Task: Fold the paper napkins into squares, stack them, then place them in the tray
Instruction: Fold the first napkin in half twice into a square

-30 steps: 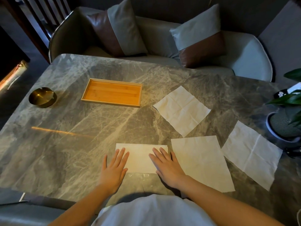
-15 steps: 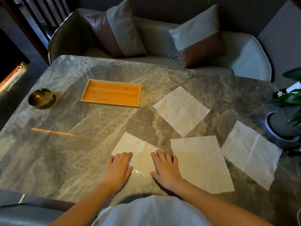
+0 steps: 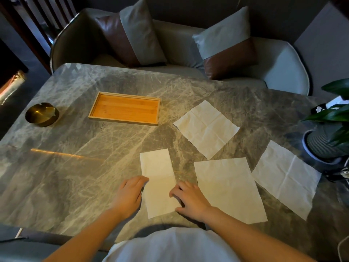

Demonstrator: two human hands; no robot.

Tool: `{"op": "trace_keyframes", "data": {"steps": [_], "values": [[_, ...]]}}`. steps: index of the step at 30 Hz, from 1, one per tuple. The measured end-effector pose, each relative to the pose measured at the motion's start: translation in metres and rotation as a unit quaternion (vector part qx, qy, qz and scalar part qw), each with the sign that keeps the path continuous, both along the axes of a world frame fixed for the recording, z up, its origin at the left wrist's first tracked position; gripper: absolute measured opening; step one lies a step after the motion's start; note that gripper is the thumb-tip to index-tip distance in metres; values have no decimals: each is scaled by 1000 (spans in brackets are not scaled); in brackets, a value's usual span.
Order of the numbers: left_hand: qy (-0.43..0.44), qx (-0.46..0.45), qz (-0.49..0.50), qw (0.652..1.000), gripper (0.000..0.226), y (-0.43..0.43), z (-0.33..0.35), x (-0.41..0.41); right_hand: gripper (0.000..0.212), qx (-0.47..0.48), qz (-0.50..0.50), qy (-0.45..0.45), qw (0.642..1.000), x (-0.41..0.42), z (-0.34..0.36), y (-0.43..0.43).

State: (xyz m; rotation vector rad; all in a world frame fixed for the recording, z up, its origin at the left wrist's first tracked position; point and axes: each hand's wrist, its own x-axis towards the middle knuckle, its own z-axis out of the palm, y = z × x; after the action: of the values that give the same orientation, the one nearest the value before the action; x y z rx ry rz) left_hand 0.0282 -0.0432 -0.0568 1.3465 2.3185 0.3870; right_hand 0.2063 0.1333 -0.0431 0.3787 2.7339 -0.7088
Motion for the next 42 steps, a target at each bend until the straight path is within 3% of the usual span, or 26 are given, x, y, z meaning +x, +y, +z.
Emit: {"op": "trace_keyframes", "data": {"steps": [7, 17, 19, 24, 26, 35, 42], "values": [[21, -46, -30, 998, 50, -5, -6, 1, 13, -28, -61, 31, 997, -6, -1, -3], [67, -38, 11, 997, 52, 9, -2, 10, 5, -178, -130, 89, 971, -3, 17, 2], [67, -29, 19, 997, 50, 8, 1, 11, 13, -193, -146, 97, 965, 0, 18, 2], [55, 41, 50, 996, 23, 4, 7, 17, 70, -213, -146, 21, 966, 14, 6, -1], [30, 45, 69, 996, 24, 1, 9, 20, 75, -195, -128, 1, 972, 20, 0, -4], [-42, 41, 107, 993, 33, -1, 16, 31, 30, -110, -144, 93, 979, 22, -4, -7], [-92, 38, 105, 989, 26, 1, 17, 33, 15, -104, -197, 64, 973, 23, -12, -6]]}}
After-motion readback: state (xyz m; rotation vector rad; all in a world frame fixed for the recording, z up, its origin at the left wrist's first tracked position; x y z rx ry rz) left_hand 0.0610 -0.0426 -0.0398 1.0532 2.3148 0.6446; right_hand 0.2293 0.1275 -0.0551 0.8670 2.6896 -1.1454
